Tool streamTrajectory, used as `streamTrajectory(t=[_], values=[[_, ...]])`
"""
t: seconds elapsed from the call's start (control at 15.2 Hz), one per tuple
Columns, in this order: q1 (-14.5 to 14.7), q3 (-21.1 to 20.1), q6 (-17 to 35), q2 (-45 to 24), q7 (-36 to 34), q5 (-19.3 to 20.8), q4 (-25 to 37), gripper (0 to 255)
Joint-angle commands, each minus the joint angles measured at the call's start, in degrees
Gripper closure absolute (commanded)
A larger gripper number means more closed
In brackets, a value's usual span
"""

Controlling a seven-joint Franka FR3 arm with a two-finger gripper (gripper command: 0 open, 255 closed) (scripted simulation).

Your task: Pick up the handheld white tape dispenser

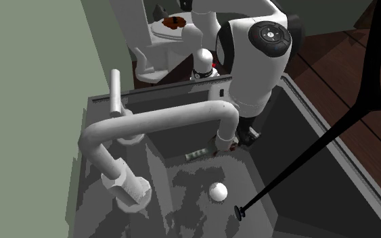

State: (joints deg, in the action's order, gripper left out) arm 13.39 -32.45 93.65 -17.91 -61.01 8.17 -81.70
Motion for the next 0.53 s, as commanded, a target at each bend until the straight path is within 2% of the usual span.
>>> streamTrajectory(t=[0.0,0.33,0.46], values=[[0.3,-0.03,-1.75,-0.36,-0.05,0.17,2.09,255],[1.14,-0.11,-6.08,-1.31,-0.19,0.64,7.29,255],[1.17,-0.11,-6.21,-1.34,-0.2,0.66,7.45,255]])
